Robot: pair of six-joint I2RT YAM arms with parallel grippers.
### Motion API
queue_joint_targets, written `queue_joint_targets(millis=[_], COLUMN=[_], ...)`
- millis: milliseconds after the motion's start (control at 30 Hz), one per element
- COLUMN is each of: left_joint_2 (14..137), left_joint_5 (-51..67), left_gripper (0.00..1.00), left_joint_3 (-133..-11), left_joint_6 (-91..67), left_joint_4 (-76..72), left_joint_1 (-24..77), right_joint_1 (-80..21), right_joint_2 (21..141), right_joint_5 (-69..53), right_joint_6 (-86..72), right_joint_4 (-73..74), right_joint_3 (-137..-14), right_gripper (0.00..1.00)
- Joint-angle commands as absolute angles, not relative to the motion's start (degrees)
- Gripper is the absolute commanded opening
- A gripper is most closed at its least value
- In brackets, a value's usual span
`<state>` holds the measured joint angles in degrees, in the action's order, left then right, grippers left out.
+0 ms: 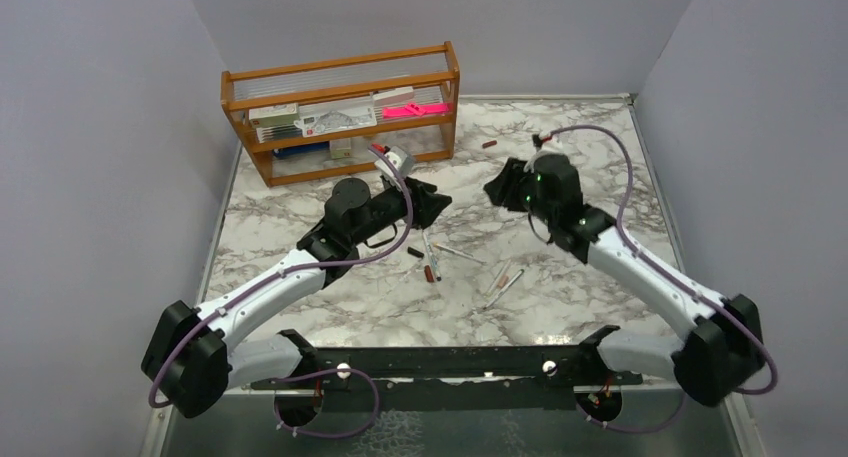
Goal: Insert the pens into the pen caps
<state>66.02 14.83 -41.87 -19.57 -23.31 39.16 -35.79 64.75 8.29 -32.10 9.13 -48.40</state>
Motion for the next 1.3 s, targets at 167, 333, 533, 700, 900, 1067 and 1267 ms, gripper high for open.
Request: queue_joint_targets(millis=[167, 333, 533, 700, 900, 1067, 1267], left_joint_2=[62.3, 62.1, 60.7, 60.1, 57.6, 55.3, 51.7], left_joint_5=[9.9, 9.5, 7.8, 7.7, 7.4, 8.1, 8.3], left_gripper=[0.64, 0.65, 0.65, 0.64, 0.64, 0.64, 0.64], left_joint_3=[-41.1, -41.2, -41.1, -40.6, -38.2, -36.6, -34.9], left_joint_6=[-21.3, -19.9, -18.3, -18.3, -19.8, -20.8, -21.6], left_joint_4=[-20.4, -17.3, -13.0, -11.0, -10.9, -10.5, -9.5], left_joint_1=[38.6, 38.3, 38.3, 38.1, 38.2, 38.2, 38.1], right_joint_1=[-17.6, -17.7, -17.9, -17.9, -17.9, -17.9, -17.9], right_joint_2=[99.8, 118.3, 136.4, 143.5, 140.7, 135.7, 130.7], right_joint_5=[3.6, 2.4, 5.5, 6.8, 7.4, 9.1, 9.6], right_joint_6=[-26.2, -21.1, -18.3, -16.8, -16.2, -15.6, -16.3], right_joint_4=[8.4, 6.1, 9.3, 12.8, 13.5, 12.3, 11.6], right_joint_3=[-76.4, -95.2, -114.5, -123.3, -116.7, -107.4, -98.7], right_gripper=[0.54, 0.62, 0.63, 0.58, 0.43, 0.26, 0.21])
